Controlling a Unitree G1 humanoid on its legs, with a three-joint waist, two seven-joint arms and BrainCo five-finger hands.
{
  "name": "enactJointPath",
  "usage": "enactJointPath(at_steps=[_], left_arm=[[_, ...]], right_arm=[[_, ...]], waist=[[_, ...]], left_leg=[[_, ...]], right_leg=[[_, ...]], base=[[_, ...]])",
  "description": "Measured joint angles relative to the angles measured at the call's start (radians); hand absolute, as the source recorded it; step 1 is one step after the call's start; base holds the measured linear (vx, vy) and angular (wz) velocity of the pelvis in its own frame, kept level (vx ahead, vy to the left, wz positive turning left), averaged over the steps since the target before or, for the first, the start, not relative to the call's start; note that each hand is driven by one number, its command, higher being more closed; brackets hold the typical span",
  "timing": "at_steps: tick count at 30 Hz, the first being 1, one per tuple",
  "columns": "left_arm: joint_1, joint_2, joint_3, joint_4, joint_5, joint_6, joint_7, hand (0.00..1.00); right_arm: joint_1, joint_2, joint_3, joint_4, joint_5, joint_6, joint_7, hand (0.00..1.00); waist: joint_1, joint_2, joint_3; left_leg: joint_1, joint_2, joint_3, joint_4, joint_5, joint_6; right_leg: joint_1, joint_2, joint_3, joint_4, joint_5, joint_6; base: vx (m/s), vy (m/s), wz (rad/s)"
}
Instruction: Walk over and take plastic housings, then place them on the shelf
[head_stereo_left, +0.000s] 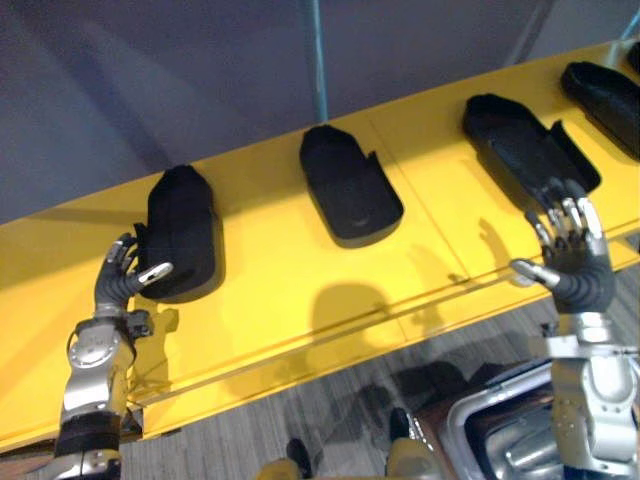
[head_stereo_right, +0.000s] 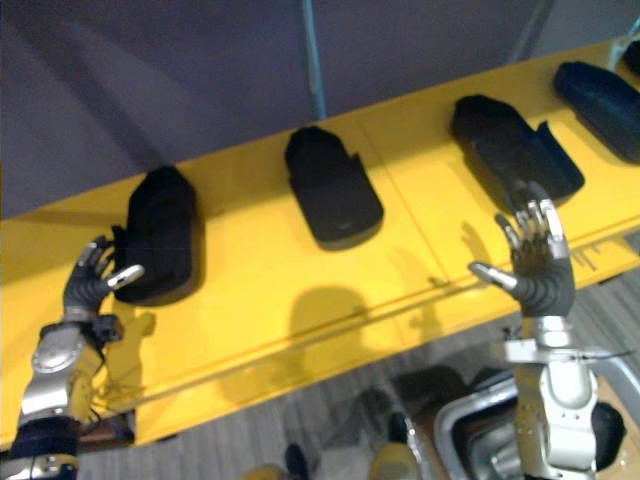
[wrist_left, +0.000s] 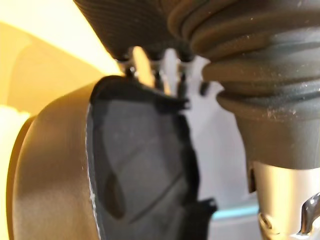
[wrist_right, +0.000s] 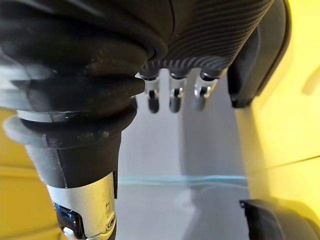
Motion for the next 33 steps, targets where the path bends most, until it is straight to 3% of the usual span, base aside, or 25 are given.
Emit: enactJointPath(at_steps=[11,13,17,23,25,28,30,33], left_arm=[[0.000,-0.030,-0.008,0.033,-0.007,0.000,0.004,0.00],[0.000,-0.030,-0.008,0.035,-0.004,0.000,0.016,0.00],[0.000,-0.030,0.002,0.049,0.041,0.000,0.105,0.00],[-0.005,-0.021,0.100,0.093,0.166,0.003,0.373,0.00],[-0.012,-0.003,0.148,0.093,0.211,0.002,0.502,0.00],[-0.037,0.019,0.195,0.083,0.243,-0.004,0.628,0.00],[-0.037,0.011,0.228,-0.040,0.242,-0.037,0.714,0.00],[0.037,-0.040,0.246,-0.392,0.307,-0.080,0.785,0.00]], right_arm=[[0.001,0.000,0.003,0.000,0.000,0.000,0.005,0.00],[0.002,0.000,0.004,0.000,0.000,0.000,0.006,0.00],[0.006,0.000,0.005,0.000,0.000,0.000,0.018,0.00],[0.019,0.000,0.041,0.000,0.008,0.000,0.019,0.00],[0.018,0.000,0.070,0.000,0.008,-0.001,0.018,0.00],[0.010,0.000,0.097,0.000,-0.003,-0.005,-0.001,0.00],[-0.012,0.000,0.116,0.000,-0.039,-0.020,-0.056,0.00],[-0.060,0.008,0.133,-0.003,-0.089,-0.030,-0.143,0.00]], waist=[[-0.011,0.015,-0.041],[-0.015,0.015,-0.043],[-0.017,0.015,-0.043],[-0.017,0.018,-0.059],[-0.012,0.018,-0.074],[0.002,0.018,-0.088],[0.017,0.014,-0.093],[0.043,0.009,-0.108]], left_leg=[[-0.001,-0.001,0.002,-0.001,0.000,0.000],[-0.001,-0.001,0.002,-0.001,0.000,0.000],[-0.001,-0.001,0.003,0.000,0.001,0.000],[-0.002,0.000,0.002,0.000,0.001,0.000],[0.001,0.000,-0.004,0.000,0.001,0.000],[-0.002,0.000,-0.016,0.000,0.003,0.001],[0.000,-0.001,-0.031,0.000,0.004,0.000],[-0.002,-0.004,-0.059,-0.001,0.006,0.001]], right_leg=[[0.000,0.000,0.002,-0.006,0.005,0.001],[0.001,0.000,0.002,-0.006,0.006,0.001],[0.004,0.001,0.004,-0.016,0.013,0.000],[0.004,0.003,0.003,-0.017,0.014,-0.001],[0.016,0.002,-0.003,-0.025,0.015,-0.001],[0.021,0.002,-0.015,-0.032,0.017,-0.001],[0.037,0.001,-0.030,-0.038,0.017,0.000],[0.059,-0.001,-0.061,-0.055,0.020,0.000]], base=[[0.00,0.000,0.00],[0.00,0.000,0.00],[0.00,0.000,0.00],[0.00,0.000,0.00],[0.00,-0.007,0.07],[-0.01,-0.010,0.11],[-0.01,-0.009,0.18],[0.00,-0.008,0.24]])
